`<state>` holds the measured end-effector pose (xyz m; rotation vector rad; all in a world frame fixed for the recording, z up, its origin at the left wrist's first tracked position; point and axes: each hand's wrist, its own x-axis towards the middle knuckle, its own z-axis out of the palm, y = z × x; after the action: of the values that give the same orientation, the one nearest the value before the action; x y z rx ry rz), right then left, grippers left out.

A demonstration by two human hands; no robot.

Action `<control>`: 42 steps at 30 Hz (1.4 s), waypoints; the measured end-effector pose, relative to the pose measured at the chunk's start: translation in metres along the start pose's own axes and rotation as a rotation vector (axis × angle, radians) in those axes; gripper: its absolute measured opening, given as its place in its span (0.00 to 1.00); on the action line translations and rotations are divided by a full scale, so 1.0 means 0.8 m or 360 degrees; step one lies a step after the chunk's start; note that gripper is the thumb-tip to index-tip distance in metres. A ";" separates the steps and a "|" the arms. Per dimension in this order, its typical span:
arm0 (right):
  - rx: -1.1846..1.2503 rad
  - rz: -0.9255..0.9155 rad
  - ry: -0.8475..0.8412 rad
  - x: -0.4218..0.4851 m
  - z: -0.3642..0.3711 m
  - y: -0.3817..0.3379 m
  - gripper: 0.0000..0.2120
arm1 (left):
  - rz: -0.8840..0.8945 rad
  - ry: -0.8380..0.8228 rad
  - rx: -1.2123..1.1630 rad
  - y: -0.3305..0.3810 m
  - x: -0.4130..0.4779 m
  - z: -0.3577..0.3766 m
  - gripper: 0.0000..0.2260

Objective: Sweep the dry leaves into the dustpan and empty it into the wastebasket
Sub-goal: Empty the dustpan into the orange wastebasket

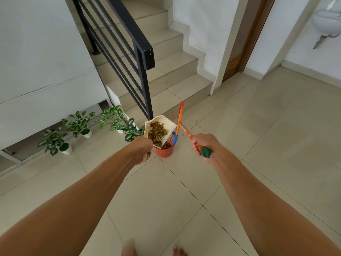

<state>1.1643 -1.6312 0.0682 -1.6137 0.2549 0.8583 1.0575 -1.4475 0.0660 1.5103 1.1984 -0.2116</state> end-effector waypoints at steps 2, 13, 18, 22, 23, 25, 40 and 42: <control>-0.0002 -0.0009 0.0003 0.003 0.002 0.001 0.16 | -0.0006 0.0008 0.0008 -0.003 -0.001 0.002 0.17; 0.0004 0.0003 -0.0027 0.002 0.000 0.004 0.16 | 0.0140 0.0088 0.0222 -0.011 -0.003 0.013 0.15; 0.0033 0.0010 -0.0043 0.004 -0.002 0.004 0.16 | 0.0136 0.0110 0.0267 -0.011 -0.004 0.009 0.11; 0.0016 0.0013 -0.0058 0.004 -0.001 0.005 0.16 | 0.0146 0.0113 0.0284 -0.010 -0.003 0.010 0.08; 0.0017 0.0013 -0.0060 0.005 -0.001 0.005 0.16 | 0.0147 0.0113 0.0294 -0.010 -0.003 0.010 0.06; 0.0013 0.0014 -0.0063 0.005 -0.001 0.005 0.16 | 0.0163 0.0114 0.0334 -0.011 -0.005 0.011 0.04; 0.0020 0.0015 -0.0069 0.003 -0.001 0.004 0.16 | 0.0166 0.0124 0.0373 -0.010 -0.005 0.014 0.07; 0.0012 0.0015 -0.0053 0.004 -0.002 0.005 0.16 | 0.0209 0.0122 0.0400 -0.011 -0.007 0.015 0.08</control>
<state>1.1649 -1.6324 0.0631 -1.5907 0.2420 0.8896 1.0535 -1.4616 0.0601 1.8245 1.1600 -0.2240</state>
